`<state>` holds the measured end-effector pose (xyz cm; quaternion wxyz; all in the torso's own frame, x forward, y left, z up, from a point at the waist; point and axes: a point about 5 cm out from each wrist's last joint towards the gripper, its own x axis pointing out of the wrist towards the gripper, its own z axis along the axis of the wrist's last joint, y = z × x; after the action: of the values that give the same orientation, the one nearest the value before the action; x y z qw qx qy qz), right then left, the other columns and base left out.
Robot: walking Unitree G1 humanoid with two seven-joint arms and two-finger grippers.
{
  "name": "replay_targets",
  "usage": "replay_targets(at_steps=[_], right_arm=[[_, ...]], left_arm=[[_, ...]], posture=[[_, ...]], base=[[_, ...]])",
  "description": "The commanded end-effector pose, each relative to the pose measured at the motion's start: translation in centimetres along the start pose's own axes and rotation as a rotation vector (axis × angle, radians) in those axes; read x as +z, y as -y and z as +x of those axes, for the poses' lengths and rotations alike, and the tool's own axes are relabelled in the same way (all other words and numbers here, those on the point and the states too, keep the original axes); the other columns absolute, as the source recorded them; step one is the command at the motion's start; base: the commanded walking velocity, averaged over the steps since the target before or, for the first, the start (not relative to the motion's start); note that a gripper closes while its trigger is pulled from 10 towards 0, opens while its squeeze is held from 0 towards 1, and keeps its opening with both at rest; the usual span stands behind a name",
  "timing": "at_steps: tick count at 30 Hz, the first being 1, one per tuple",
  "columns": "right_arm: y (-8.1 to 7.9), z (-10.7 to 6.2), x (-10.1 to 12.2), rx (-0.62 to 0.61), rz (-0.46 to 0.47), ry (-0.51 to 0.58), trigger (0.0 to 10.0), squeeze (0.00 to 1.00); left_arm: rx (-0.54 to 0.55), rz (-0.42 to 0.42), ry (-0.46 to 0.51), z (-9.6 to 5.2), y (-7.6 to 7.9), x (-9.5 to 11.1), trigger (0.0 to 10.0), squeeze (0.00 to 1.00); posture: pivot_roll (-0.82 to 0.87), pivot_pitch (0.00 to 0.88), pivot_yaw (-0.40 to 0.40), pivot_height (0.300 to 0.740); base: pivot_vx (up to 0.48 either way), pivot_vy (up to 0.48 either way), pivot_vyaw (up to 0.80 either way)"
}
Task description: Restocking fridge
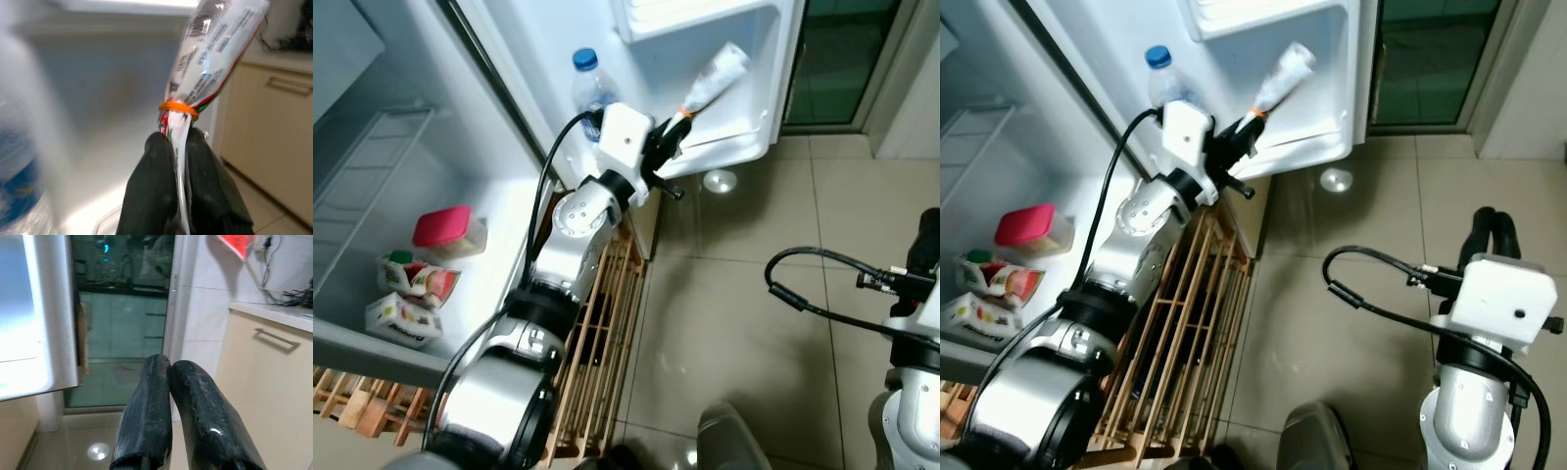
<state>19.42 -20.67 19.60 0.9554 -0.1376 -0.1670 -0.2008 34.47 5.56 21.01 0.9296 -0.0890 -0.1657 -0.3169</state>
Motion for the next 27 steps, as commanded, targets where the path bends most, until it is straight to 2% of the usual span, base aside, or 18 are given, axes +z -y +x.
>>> replay_targets(at_steps=[1,2,5,8,13,16,19,20,23,27], right_arm=[[-0.3,0.6,-0.3,0.022,0.042,-0.016,10.0,0.18],[-0.3,1.3,-0.4,0.023,0.057,-0.018,10.0,0.21],[-0.5,3.0,-0.6,0.043,0.077,-0.012,10.0,0.25],[-1.3,4.0,-0.6,0.09,0.079,0.006,10.0,0.33],[-2.0,5.1,-0.6,0.129,0.091,0.015,10.0,0.35],[-2.5,5.8,-0.9,0.143,0.136,0.0,10.0,0.35],[-2.9,5.8,-1.6,0.167,0.163,-0.038,10.0,0.36],[-2.9,5.8,-1.6,0.167,0.163,-0.038,10.0,0.36],[-3.2,5.6,-2.0,0.197,0.18,-0.057,10.0,0.41],[-3.5,5.0,-2.8,0.219,0.188,-0.083,10.0,0.51]], left_arm=[[0.019,-0.031,0.052,-1.2,0.4,1.4,10.0,0.0],[0.007,-0.052,0.063,-1.9,1.1,1.6,10.0,0.0],[-0.029,-0.06,0.078,-2.5,2.2,1.9,10.0,0.0],[-0.003,-0.056,0.069,-2.7,1.9,2.0,10.0,0.0],[0.064,-0.03,0.025,-2.9,1.2,1.9,10.0,0.0],[0.142,0.01,-0.04,-3.1,0.2,1.1,10.0,0.0],[0.22,0.077,-0.101,-4.0,-1.1,0.1,10.0,0.0],[0.22,0.077,-0.101,-4.0,-1.1,0.1,10.0,0.0],[0.287,0.123,-0.14,-4.8,-2.2,-0.6,10.0,0.0],[0.415,0.077,-0.158,-5.9,-3.7,-1.0,10.0,0.0]], posture=[[-0.36,0.071,0.199,0.74],[-0.34,0.062,0.182,0.74],[-0.31,0.035,0.149,0.74],[-0.3,0.016,0.142,0.74],[-0.3,0.0,0.144,0.74],[-0.29,0.0,0.141,0.74],[-0.28,0.0,0.137,0.74],[-0.28,0.0,0.137,0.74],[-0.27,0.0,0.127,0.74],[-0.25,0.0,0.112,0.74]], base=[[0.0,-0.48,0.0],[0.0,-0.48,0.51],[0.0,-0.48,0.76],[0.0,-0.48,0.74],[0.0,-0.48,0.71],[0.0,-0.32,0.67],[0.0,0.0,0.63],[0.0,0.0,0.61],[0.0,0.0,0.61],[0.0,0.0,0.6]])
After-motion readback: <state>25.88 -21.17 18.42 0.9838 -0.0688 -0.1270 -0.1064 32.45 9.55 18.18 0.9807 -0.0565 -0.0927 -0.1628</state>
